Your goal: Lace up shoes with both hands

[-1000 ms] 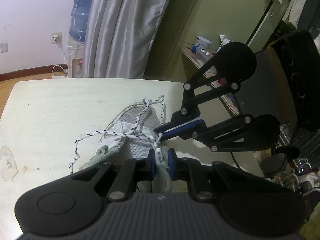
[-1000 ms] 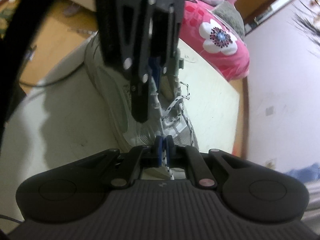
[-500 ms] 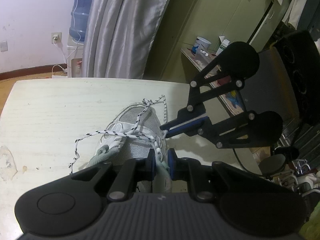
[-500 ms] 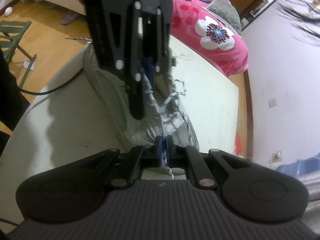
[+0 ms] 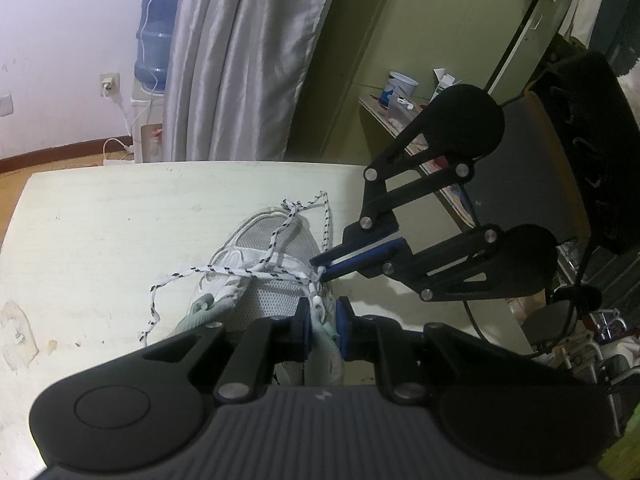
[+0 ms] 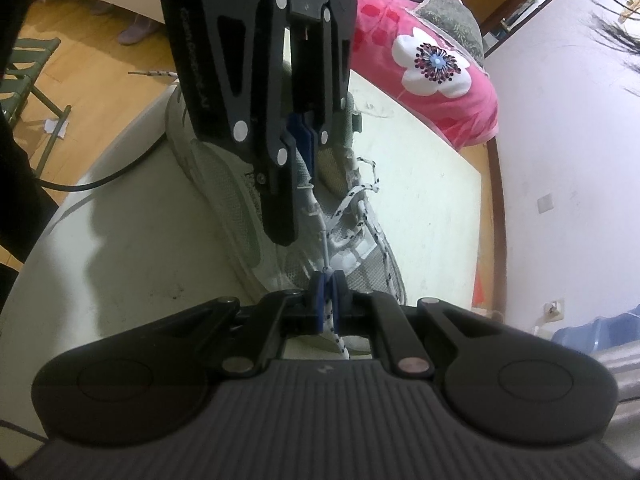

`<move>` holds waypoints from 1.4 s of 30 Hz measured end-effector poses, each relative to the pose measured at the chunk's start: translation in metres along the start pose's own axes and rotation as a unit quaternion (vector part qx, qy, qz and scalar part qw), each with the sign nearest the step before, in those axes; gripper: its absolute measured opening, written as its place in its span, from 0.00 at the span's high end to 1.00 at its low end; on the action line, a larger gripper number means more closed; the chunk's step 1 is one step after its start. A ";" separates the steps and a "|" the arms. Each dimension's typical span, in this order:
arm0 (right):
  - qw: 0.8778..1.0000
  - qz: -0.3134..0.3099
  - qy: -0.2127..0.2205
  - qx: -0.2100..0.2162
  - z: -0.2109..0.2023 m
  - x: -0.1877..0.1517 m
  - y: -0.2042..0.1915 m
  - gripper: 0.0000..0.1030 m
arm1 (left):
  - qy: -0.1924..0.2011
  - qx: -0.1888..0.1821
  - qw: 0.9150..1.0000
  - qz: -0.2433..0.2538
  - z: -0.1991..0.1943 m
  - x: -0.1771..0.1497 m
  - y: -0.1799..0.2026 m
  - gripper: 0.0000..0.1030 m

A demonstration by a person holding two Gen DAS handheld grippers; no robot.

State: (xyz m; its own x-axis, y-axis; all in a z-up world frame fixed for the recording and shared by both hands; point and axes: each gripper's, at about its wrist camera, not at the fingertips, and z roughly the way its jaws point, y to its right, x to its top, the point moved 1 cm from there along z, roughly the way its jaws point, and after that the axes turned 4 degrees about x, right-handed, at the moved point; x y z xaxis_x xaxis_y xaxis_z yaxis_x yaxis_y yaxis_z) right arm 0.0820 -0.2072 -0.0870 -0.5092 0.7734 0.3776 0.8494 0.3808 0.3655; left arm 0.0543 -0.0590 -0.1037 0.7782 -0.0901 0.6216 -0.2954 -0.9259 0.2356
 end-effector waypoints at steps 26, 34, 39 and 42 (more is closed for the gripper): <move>1.000 -0.014 -0.022 -0.004 0.031 0.022 0.011 0.97 | 0.005 0.003 1.000 0.018 0.005 -0.002 -0.001 0.87; 1.000 -0.012 -0.019 -0.002 0.034 0.022 0.011 0.97 | 0.007 0.000 1.000 0.021 0.005 -0.004 -0.002 0.87; 1.000 -0.007 -0.016 0.001 0.036 0.023 0.014 0.97 | 0.009 -0.002 1.000 0.026 0.006 -0.005 -0.002 0.87; 1.000 -0.006 -0.013 0.002 0.037 0.023 0.014 0.97 | 0.010 -0.004 1.000 0.026 0.006 -0.006 -0.003 0.87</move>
State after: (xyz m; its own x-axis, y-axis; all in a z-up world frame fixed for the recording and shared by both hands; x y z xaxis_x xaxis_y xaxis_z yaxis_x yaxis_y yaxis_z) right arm 0.0878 -0.1656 -0.1047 -0.5159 0.7816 0.3507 0.8437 0.3925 0.3662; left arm 0.0541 -0.0581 -0.1122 0.7500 -0.1312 0.6483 -0.3401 -0.9171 0.2078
